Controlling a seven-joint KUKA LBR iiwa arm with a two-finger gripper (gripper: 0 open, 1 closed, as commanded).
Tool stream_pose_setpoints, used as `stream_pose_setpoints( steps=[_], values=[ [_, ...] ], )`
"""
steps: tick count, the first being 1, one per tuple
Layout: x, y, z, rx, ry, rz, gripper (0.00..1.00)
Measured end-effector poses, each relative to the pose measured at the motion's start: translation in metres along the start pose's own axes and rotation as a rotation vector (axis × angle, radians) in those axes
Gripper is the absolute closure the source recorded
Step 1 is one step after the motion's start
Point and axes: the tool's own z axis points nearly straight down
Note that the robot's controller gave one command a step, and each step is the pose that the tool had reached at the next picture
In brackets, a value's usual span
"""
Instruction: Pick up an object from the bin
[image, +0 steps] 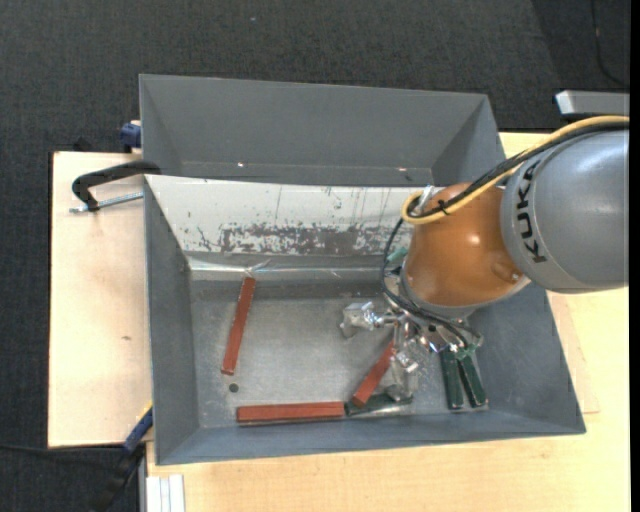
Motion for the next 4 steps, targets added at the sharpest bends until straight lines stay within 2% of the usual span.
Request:
stream_pose_setpoints(
  steps=[1,3,4],
  values=[
    [0.003,0.003,0.007,0.001,0.005,-0.157,1.00],
    [0.003,0.005,0.001,-0.001,0.003,-0.199,1.00],
    [0.005,0.006,-0.018,-0.005,0.007,-0.192,1.00]
  ],
)
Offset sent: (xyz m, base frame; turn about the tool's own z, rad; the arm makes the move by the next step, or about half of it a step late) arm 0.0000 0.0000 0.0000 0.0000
